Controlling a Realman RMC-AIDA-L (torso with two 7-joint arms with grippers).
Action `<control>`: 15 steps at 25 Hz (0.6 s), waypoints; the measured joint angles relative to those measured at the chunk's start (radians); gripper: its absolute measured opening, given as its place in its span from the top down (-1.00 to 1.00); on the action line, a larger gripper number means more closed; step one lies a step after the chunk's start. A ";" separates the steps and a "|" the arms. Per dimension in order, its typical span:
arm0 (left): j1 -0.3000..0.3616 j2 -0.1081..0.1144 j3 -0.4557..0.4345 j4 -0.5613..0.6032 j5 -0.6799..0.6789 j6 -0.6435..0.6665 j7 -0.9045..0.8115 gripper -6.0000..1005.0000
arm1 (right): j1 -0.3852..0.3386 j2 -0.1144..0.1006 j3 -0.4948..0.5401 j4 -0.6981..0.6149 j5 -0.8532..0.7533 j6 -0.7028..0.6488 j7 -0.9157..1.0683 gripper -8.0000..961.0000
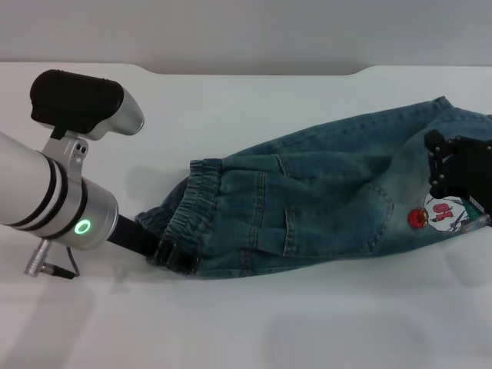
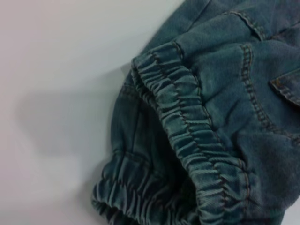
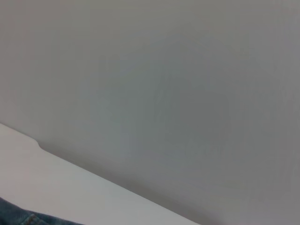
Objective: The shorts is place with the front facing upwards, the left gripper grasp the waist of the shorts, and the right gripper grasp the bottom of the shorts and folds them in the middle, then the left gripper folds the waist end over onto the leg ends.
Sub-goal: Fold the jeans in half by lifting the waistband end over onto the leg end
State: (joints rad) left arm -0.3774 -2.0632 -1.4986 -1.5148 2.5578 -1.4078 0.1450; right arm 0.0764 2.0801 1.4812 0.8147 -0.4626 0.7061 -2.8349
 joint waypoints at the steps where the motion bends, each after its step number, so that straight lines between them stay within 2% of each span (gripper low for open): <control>1: 0.000 0.000 0.001 0.004 -0.001 0.009 0.001 -0.65 | 0.000 0.000 0.000 0.000 0.000 0.001 0.000 0.98; 9: -0.035 0.000 0.026 0.093 -0.039 0.038 0.054 -0.61 | -0.007 0.000 0.006 0.006 0.001 0.009 0.000 0.98; 14: -0.033 0.001 0.022 0.123 -0.075 0.064 0.108 -0.59 | -0.008 0.000 0.014 0.007 0.006 0.030 0.000 0.98; 15: -0.033 0.001 0.022 0.123 -0.075 0.064 0.108 -0.45 | -0.009 0.000 0.016 0.007 0.006 0.033 0.000 0.98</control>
State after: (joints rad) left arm -0.4106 -2.0621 -1.4770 -1.3915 2.4827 -1.3438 0.2526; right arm 0.0675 2.0800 1.4971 0.8216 -0.4564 0.7394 -2.8349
